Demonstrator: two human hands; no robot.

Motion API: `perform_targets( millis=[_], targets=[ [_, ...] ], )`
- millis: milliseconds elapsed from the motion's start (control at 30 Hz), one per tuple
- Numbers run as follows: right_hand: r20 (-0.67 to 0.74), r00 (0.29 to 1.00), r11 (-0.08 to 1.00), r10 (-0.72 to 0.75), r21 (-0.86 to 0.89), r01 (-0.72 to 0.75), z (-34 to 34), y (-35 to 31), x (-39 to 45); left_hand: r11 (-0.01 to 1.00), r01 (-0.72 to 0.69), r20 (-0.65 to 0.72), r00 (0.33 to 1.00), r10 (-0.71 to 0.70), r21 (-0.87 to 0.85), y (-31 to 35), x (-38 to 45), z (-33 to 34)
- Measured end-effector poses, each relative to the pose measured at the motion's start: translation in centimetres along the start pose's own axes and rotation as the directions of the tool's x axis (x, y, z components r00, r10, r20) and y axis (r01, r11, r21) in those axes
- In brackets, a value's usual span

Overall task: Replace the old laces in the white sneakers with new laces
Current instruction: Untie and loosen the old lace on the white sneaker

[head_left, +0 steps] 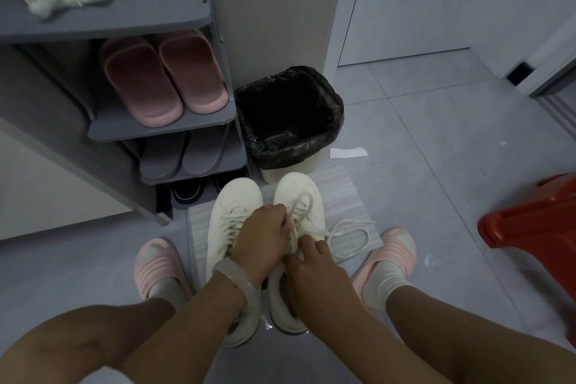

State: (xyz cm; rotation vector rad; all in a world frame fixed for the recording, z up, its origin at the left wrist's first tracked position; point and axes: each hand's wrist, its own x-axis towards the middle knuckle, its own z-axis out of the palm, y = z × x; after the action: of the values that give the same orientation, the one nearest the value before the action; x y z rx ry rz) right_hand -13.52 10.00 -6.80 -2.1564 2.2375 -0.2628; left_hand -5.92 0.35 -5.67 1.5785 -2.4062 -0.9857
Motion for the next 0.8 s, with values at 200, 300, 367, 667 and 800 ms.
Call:
perform_targets(
  millis=[200, 300, 367, 667, 800],
  targets=[
    [0.094, 0.995, 1.000, 0.015, 0.002, -0.015, -0.2, 0.0, 0.1, 0.969, -0.098, -0.534, 0.844, -0.039, -0.225, 0.9, 1.0, -4.3],
    [0.109, 0.994, 1.000, 0.016, 0.020, -0.018, -0.4, 0.0, 0.2, 0.987, 0.001, -0.174, 0.984, -0.030, -0.163, 0.0, 0.7, -2.9],
    [0.104, 0.994, 0.999, 0.016, 0.034, -0.019, -0.7, -0.1, 0.2, 0.996, 0.029, 0.045, 0.999, -0.026, -0.084, -0.2, -0.2, -0.8],
    [0.230, 0.973, 0.999, 0.027, 0.036, -0.036, -1.0, -0.2, 0.2, 0.972, -0.121, -0.617, 0.786, -0.031, -0.204, 1.6, 0.4, -5.4],
    [0.279, 0.960, 0.999, 0.027, 0.031, -0.038, -0.9, -0.4, 0.4, 0.737, -0.289, -0.695, 0.640, -0.326, -0.611, 1.6, 0.5, -11.7]
  ],
)
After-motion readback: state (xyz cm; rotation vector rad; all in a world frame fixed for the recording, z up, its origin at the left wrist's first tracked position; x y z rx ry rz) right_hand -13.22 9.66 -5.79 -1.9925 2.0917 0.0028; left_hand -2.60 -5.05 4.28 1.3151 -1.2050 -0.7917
